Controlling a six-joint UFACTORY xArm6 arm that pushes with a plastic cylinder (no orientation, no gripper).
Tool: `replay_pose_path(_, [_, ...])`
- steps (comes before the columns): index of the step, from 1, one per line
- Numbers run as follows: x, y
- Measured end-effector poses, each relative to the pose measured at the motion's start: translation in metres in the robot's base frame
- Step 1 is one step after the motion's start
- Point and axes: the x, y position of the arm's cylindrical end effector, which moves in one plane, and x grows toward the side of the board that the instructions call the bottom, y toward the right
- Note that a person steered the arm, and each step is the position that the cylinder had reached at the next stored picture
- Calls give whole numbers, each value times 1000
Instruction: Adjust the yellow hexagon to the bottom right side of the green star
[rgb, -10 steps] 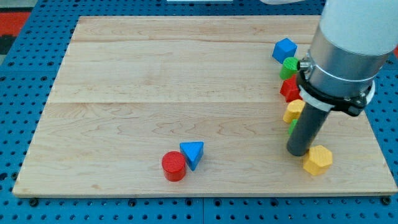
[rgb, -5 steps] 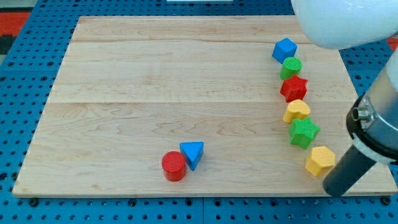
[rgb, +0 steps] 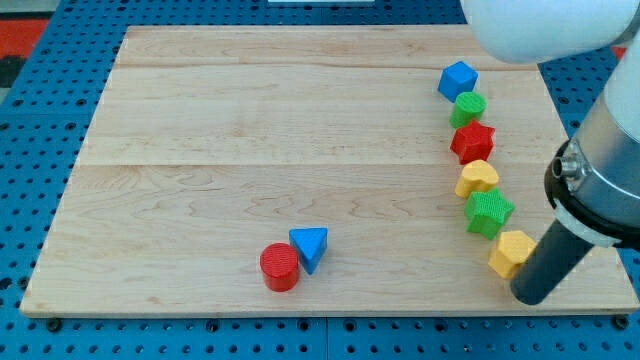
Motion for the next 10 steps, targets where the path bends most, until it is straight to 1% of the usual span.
replay_pose_path(1, [5,35])
replay_pose_path(2, [4,35])
replay_pose_path(5, [4,34])
replay_pose_path(6, [8,25])
replay_pose_path(7, [9,-1])
replay_pose_path(8, [9,-1])
replay_pose_path(9, [9,-65])
replay_pose_path(10, [9,-161])
